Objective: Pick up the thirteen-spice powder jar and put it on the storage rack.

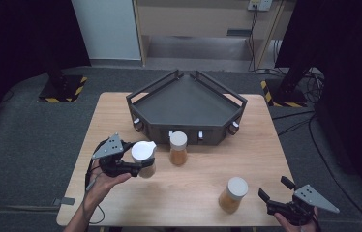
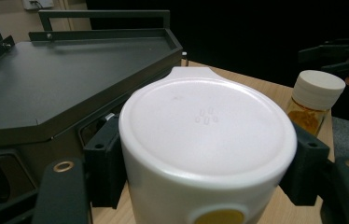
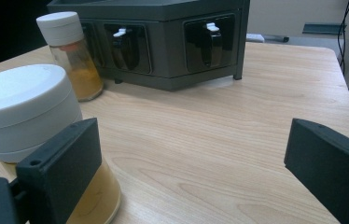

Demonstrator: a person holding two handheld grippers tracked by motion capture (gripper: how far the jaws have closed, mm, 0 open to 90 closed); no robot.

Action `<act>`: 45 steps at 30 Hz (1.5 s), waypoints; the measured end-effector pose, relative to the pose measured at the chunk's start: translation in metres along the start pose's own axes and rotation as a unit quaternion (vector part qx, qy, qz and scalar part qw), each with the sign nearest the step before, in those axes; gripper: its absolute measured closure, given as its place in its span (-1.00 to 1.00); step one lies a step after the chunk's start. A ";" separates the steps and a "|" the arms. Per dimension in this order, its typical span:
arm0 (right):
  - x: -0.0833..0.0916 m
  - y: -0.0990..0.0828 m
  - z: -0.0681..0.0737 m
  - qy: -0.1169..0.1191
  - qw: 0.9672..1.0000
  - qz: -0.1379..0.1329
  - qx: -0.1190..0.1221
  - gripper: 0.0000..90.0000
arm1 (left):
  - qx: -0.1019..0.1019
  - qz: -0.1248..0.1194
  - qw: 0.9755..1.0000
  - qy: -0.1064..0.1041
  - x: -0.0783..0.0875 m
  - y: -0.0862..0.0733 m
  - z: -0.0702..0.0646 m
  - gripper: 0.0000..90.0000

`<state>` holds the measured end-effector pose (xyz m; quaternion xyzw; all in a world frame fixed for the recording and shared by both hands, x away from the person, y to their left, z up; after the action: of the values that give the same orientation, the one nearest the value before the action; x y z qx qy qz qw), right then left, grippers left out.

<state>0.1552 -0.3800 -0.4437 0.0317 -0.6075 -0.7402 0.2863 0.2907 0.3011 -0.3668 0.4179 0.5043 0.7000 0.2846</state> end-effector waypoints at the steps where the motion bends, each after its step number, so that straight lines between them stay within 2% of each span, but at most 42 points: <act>1: 0.000 0.000 0.000 0.000 1.000 0.000 0.000 -0.92 | 0.000 0.000 1.000 0.000 0.000 0.000 0.000 -0.35; 9: 0.000 0.000 0.000 0.000 1.000 -0.001 0.000 -0.92 | -0.001 -0.001 1.000 0.002 -0.004 0.013 0.009 -0.35; 22: 0.000 0.000 -0.001 0.001 1.000 -0.001 -0.001 -0.92 | -0.009 0.000 1.000 0.020 -0.013 0.041 0.021 -0.35; 30: 0.000 0.000 -0.001 0.001 1.000 -0.002 -0.002 -0.91 | -0.007 -0.002 1.000 0.030 -0.020 0.057 0.029 -0.35; 45: 0.000 -0.001 -0.001 0.001 1.000 -0.002 -0.003 -0.91 | 0.005 0.002 0.998 0.067 -0.039 0.077 0.051 -0.35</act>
<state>0.1554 -0.3813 -0.4446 0.0329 -0.6046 -0.7427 0.2859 0.3562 0.2671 -0.2983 0.3724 0.5251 0.7243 0.2470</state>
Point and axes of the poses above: each handheld gripper's, and its own axes: x roughly backward along the jaws, y roughly out of its top, z roughly to its left, the point moved 2 cm from there along -x, roughly forward along the jaws, and after that the axes turned 11 degrees about -x, right-handed, at the moved point
